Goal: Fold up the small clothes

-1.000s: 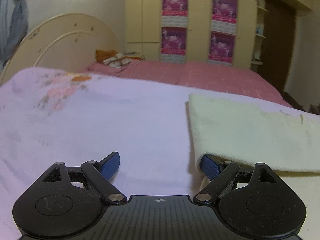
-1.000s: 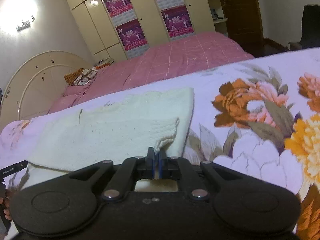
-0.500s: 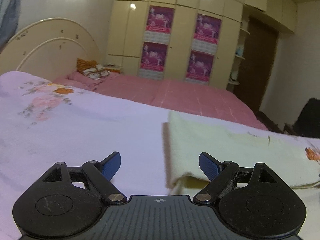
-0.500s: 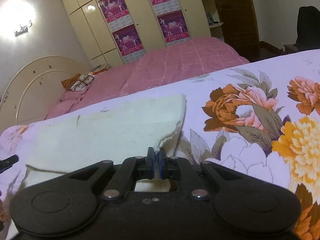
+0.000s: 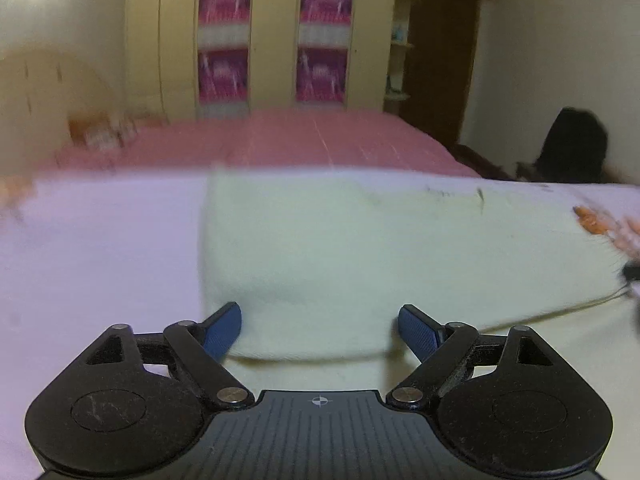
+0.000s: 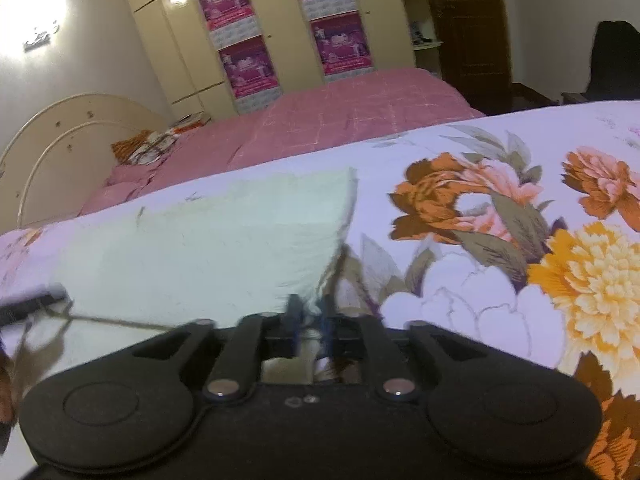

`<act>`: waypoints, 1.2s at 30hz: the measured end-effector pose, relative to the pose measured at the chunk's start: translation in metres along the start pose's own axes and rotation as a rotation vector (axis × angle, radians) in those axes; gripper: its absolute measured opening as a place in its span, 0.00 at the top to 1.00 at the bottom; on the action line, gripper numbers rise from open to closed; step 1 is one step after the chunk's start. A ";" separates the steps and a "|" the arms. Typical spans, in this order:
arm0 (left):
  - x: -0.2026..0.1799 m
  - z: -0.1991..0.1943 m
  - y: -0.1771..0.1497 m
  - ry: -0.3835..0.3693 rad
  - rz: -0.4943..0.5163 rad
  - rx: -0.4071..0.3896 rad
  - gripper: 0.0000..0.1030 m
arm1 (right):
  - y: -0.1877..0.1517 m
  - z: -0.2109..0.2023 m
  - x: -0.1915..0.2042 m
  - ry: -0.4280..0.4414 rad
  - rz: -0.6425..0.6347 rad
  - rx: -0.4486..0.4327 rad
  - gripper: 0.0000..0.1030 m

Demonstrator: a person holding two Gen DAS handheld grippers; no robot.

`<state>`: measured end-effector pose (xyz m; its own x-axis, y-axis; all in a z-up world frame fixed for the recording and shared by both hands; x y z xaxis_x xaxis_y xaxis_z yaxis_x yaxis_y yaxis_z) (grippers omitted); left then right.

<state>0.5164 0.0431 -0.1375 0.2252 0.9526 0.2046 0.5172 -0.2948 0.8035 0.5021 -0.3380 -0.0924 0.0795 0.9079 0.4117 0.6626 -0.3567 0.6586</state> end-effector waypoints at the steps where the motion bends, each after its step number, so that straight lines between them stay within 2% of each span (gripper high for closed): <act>1: 0.004 -0.007 0.006 -0.006 -0.012 -0.045 0.16 | 0.003 -0.004 -0.003 -0.005 0.019 -0.023 0.78; 3: 0.014 -0.014 0.020 0.012 -0.042 -0.116 0.16 | 0.012 -0.015 -0.004 0.026 0.030 -0.077 0.85; 4: 0.019 -0.010 0.026 0.017 -0.049 -0.114 0.16 | 0.016 -0.016 -0.003 0.034 0.020 -0.093 0.88; 6: 0.026 0.004 0.039 0.013 -0.051 -0.100 0.16 | 0.022 -0.012 0.004 0.036 -0.018 -0.102 0.92; 9: 0.027 0.033 0.052 0.006 -0.005 -0.066 0.16 | 0.029 0.004 0.014 0.038 -0.055 -0.089 0.92; 11: 0.025 0.054 0.055 -0.032 -0.021 -0.038 0.16 | 0.030 0.019 0.016 0.025 -0.067 -0.068 0.92; 12: 0.026 0.063 0.053 -0.022 -0.011 -0.015 0.16 | 0.029 0.024 0.017 0.025 -0.065 -0.056 0.92; 14: 0.037 0.089 0.044 0.053 0.008 0.076 0.16 | 0.026 0.033 0.018 0.026 -0.077 -0.041 0.92; 16: 0.052 0.091 0.036 0.052 -0.073 0.063 0.16 | 0.021 0.041 0.019 0.014 -0.098 -0.031 0.96; 19: 0.062 0.085 0.032 0.078 -0.123 0.067 0.16 | 0.019 0.045 0.014 0.004 -0.095 -0.039 0.98; 21: 0.056 0.072 0.033 0.092 -0.110 0.045 0.16 | 0.018 0.044 0.014 0.002 -0.092 -0.041 0.98; 23: 0.044 0.059 0.039 0.074 -0.089 -0.012 0.16 | 0.019 0.037 0.018 0.004 -0.086 -0.054 0.93; 24: 0.029 0.054 0.043 0.056 -0.067 -0.026 0.16 | 0.020 0.032 0.022 0.022 -0.079 -0.074 0.88; 26: 0.000 0.047 0.047 0.034 -0.012 -0.042 0.16 | 0.020 0.031 0.034 0.057 -0.063 -0.085 0.86; 30: -0.052 0.058 0.052 0.002 0.093 0.004 0.16 | 0.009 0.050 0.075 0.109 -0.110 -0.028 0.85; 33: -0.056 0.057 0.048 0.009 0.092 0.020 0.16 | -0.005 0.062 0.091 0.082 -0.193 0.004 0.81; 36: -0.048 0.050 0.047 0.016 0.093 0.022 0.16 | -0.008 0.060 0.080 0.057 -0.217 -0.007 0.82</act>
<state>0.5711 -0.0206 -0.1370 0.2597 0.9222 0.2866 0.5126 -0.3831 0.7684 0.5478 -0.2491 -0.1027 -0.1067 0.9498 0.2942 0.6544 -0.1557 0.7399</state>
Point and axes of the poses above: each gripper's, at about its wrist camera, not at the fingertips, and z roughly the way its jaws point, x to its left, y to its top, the point moved 3 cm from there along z, roughly the way its jaws point, and after that the axes turned 14 degrees about z, right-handed, at the moved point
